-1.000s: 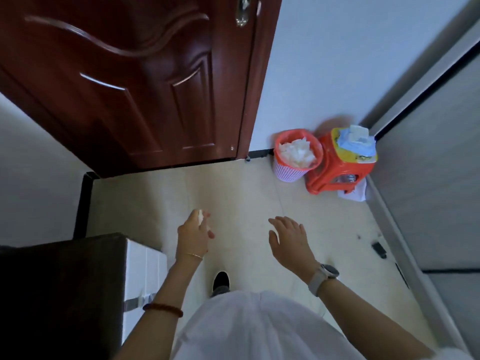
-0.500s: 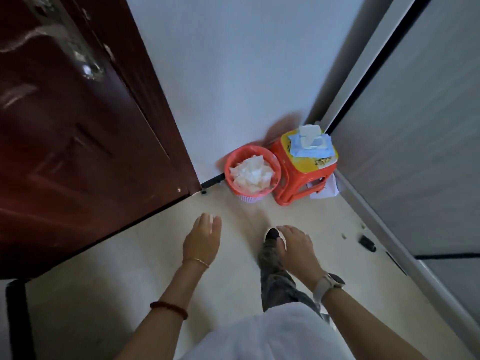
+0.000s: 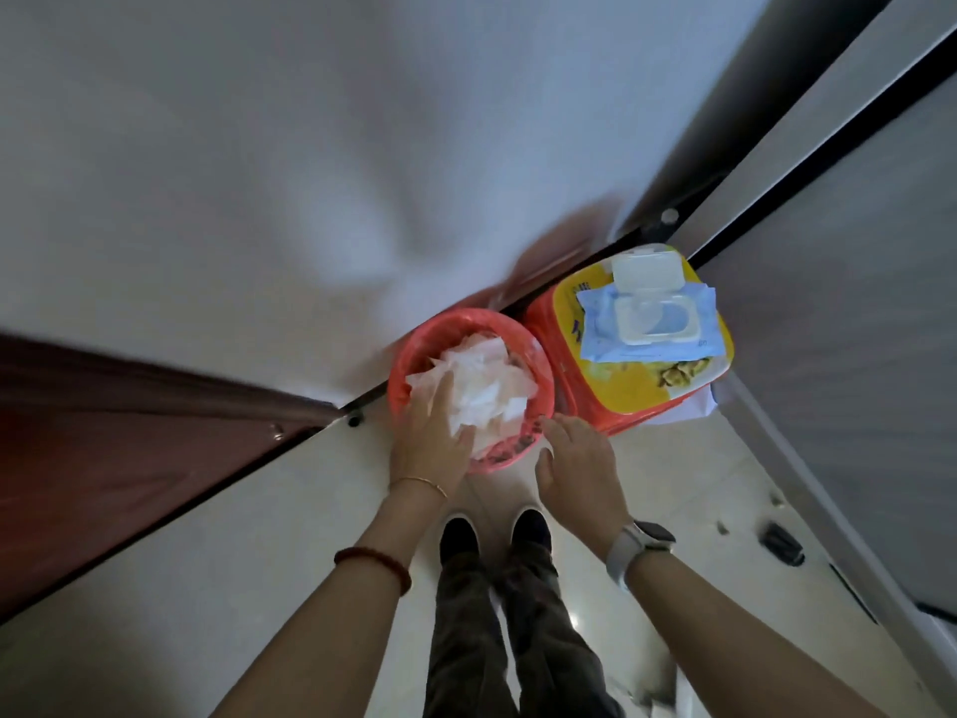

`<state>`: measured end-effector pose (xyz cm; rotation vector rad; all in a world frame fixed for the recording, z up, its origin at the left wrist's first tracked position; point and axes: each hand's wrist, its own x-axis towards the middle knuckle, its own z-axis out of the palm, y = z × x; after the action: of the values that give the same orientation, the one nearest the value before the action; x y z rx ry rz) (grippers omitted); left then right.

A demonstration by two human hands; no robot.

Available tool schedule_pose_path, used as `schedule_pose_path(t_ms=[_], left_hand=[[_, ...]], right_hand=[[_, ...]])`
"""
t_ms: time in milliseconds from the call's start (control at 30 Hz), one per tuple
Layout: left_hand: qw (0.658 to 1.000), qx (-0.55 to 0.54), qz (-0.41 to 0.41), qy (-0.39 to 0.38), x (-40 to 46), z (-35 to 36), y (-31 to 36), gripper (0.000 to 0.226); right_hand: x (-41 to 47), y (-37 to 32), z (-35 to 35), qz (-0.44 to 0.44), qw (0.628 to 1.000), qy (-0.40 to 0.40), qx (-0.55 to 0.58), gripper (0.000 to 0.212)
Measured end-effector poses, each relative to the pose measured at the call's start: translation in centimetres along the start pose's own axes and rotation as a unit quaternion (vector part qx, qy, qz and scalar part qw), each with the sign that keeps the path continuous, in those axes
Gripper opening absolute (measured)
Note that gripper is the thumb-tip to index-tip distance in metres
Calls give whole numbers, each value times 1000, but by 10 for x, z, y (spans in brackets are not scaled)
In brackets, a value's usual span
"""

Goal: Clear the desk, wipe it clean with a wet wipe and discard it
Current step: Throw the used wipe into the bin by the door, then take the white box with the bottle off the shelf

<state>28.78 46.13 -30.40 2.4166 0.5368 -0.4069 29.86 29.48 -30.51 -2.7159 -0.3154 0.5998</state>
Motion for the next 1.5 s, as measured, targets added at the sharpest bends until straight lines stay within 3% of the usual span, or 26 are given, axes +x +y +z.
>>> schedule_pose_path(t_ms=[133, 233, 467, 733, 933, 1067, 1233, 1367, 1500], left_hand=[[978, 186, -24, -87, 41, 40, -24, 73], [971, 228, -9, -70, 45, 43, -32, 68], [989, 144, 8, 32, 21, -37, -27, 44], [962, 37, -28, 269, -98, -174, -17, 41], [881, 50, -165, 440, -263, -261, -9, 44], [801, 65, -286, 522, -386, -294, -17, 45], [678, 80, -406, 608, -558, -281, -29, 52], [575, 94, -484, 652, -692, -247, -35, 39], [503, 99, -524, 680, -792, -212, -40, 35]], right_hand=[[43, 14, 35, 4, 999, -14, -34, 45], [55, 11, 40, -19, 999, -17, -47, 47], [53, -46, -11, -80, 995, -8, -56, 43], [3, -155, -134, -282, 958, 22, 43, 55], [-89, -270, -215, -476, 875, 19, 81, 48], [-172, -337, -222, -588, 803, -6, 94, 44], [-304, -395, -189, -709, 693, -67, 115, 44], [-424, -425, -152, -784, 598, -114, 116, 43], [-529, -444, -110, -829, 529, -147, 107, 46]])
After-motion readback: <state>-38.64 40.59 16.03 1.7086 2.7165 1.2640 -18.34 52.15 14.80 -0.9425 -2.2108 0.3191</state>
